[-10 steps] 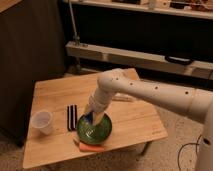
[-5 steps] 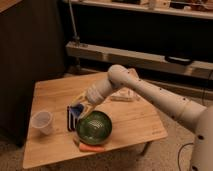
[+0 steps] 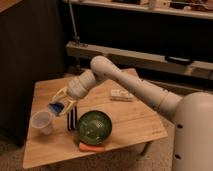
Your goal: Place the white sponge in the ceramic cup
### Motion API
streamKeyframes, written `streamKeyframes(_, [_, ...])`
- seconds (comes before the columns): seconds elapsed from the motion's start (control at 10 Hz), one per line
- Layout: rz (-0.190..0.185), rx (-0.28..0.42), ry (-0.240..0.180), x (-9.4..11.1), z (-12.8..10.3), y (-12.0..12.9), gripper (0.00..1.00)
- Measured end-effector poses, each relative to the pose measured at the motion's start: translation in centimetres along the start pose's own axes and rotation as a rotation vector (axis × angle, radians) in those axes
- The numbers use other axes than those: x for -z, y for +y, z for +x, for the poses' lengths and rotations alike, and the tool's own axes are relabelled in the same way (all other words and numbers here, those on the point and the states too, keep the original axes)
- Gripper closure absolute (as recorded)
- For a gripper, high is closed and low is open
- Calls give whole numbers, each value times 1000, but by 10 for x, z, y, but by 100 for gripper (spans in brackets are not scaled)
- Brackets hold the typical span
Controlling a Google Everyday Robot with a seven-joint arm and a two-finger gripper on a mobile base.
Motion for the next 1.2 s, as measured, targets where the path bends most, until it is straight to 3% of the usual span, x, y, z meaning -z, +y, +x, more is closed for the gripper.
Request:
streamKeyframes(0.3, [-51, 13, -69, -24, -10, -11, 100])
streamKeyframes(0.4, [-84, 21, -89, -41, -15, -15, 100])
streamKeyframes(0.8, [-164, 27, -119, -74, -22, -20, 100])
streamKeyframes(1.2, [-211, 6, -133, -95, -10, -16, 100])
